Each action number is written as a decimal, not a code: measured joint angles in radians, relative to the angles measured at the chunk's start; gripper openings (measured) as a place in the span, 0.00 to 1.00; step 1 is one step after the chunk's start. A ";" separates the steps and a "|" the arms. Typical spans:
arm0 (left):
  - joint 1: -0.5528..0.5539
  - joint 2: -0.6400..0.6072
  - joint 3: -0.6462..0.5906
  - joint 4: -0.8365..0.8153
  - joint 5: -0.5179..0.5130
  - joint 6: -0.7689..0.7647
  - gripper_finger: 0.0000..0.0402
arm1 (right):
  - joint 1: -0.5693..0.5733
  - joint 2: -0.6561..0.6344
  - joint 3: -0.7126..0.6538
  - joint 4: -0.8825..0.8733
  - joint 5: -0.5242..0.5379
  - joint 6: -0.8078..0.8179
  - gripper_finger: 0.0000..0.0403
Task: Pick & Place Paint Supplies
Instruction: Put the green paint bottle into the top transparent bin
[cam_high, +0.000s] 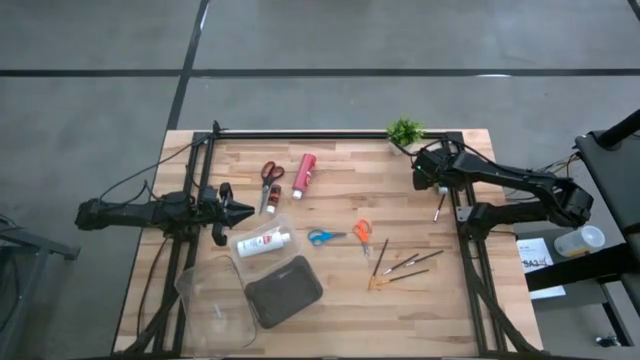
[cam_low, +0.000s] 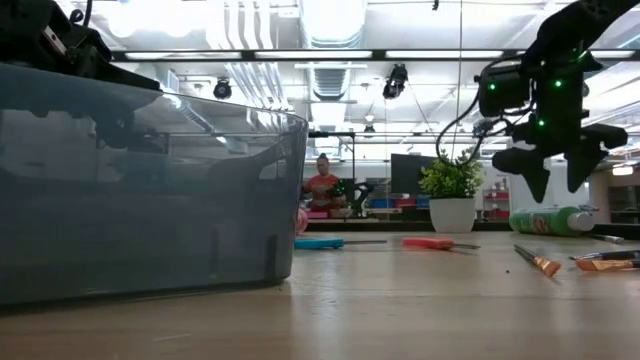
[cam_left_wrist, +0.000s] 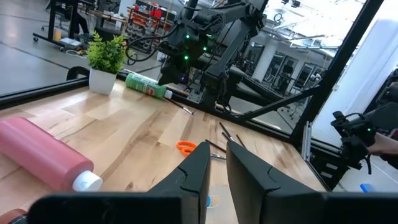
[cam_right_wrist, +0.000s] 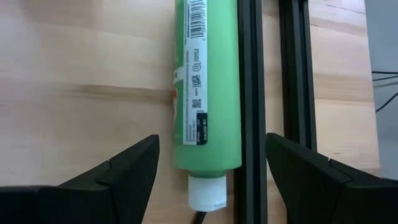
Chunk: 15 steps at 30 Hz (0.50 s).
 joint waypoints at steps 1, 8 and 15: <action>0.000 0.000 0.000 0.000 0.000 0.000 0.15 | -0.003 0.000 -0.005 0.005 0.000 0.000 0.72; 0.000 0.000 0.000 0.000 0.000 0.000 0.15 | -0.017 0.000 -0.049 0.096 -0.025 -0.004 0.72; 0.000 0.000 0.000 0.000 0.000 0.000 0.15 | -0.020 0.001 -0.093 0.156 -0.031 0.005 0.72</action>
